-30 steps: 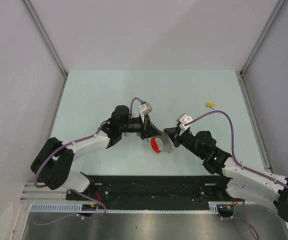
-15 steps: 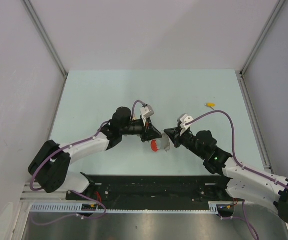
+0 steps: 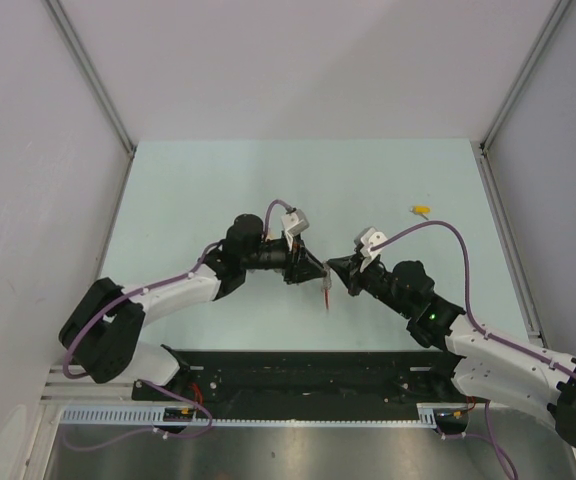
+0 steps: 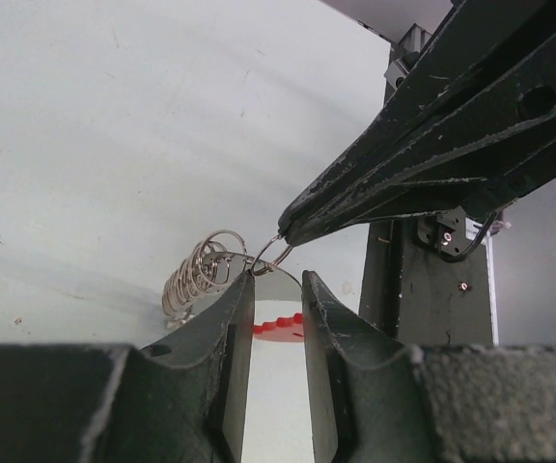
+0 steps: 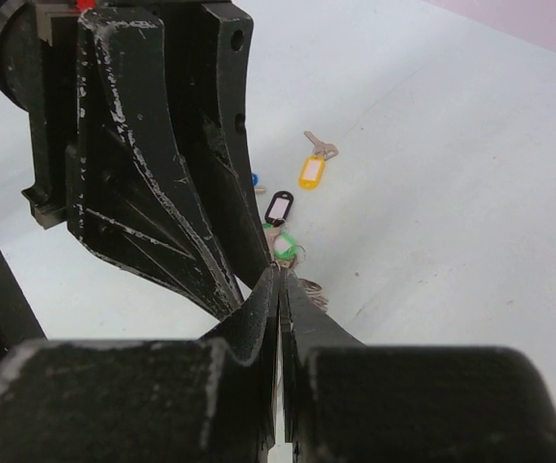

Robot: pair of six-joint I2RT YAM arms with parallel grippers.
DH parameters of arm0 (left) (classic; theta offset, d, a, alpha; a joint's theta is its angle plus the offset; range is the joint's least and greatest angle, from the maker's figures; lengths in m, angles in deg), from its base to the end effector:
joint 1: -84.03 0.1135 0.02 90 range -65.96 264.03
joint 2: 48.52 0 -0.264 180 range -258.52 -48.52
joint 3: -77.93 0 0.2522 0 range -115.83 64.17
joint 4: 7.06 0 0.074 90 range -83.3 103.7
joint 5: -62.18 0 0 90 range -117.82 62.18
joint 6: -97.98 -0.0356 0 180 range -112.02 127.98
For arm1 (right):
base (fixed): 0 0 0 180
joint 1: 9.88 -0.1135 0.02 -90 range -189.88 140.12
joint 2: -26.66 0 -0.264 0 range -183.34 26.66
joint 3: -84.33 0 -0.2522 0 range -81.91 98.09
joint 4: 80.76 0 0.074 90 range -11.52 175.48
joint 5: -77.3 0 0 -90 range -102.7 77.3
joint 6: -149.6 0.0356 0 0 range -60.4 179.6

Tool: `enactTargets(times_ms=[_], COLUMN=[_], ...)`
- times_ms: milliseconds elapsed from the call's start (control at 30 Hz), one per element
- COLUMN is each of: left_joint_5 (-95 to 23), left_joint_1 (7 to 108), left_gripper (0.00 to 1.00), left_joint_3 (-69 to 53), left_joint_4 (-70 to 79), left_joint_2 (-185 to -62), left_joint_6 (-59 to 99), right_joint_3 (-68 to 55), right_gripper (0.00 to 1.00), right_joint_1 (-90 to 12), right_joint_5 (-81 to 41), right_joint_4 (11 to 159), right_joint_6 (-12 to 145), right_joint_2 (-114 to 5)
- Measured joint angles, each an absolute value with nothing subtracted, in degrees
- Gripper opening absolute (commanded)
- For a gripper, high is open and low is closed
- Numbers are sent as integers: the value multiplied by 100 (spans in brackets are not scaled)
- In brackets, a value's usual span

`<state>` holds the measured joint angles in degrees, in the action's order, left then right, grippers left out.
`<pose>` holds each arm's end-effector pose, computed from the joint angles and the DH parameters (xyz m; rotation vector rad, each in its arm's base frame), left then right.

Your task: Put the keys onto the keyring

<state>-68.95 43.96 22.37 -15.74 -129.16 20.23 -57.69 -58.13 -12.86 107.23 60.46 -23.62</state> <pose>0.2162 -0.2125 0.2386 0.9821 1.7296 -1.2764 0.1378 0.1545 0.2546 -0.6800 1.5441 0.6524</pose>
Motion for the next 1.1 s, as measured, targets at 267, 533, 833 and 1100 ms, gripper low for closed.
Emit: enactTargets(times_ms=[267, 533, 833, 1100], left_joint_5=[-6877, -6777, -6674, -6674], left_joint_1=[4383, 4381, 4361, 4282], left_gripper=[31, 0, 0, 0], left_joint_3=[2237, 2237, 2259, 2285], left_joint_4=[-1652, -1845, -2022, -2039], left_joint_2=[-12982, -13063, -13071, -13069], left_joint_6=[2060, 2167, 2194, 2191], right_joint_3=[-5769, -5769, -5769, -5769], right_gripper=[0, 0, 8, 28], right_joint_1=[-5813, -5815, -5843, -5832], right_joint_5=[-1481, -1564, -1420, -1203], right_joint_4=[10726, 10721, 10616, 10536], right_joint_6=[6046, 6083, 6250, 6339], right_joint_2=[-2362, -2347, -2336, -2338])
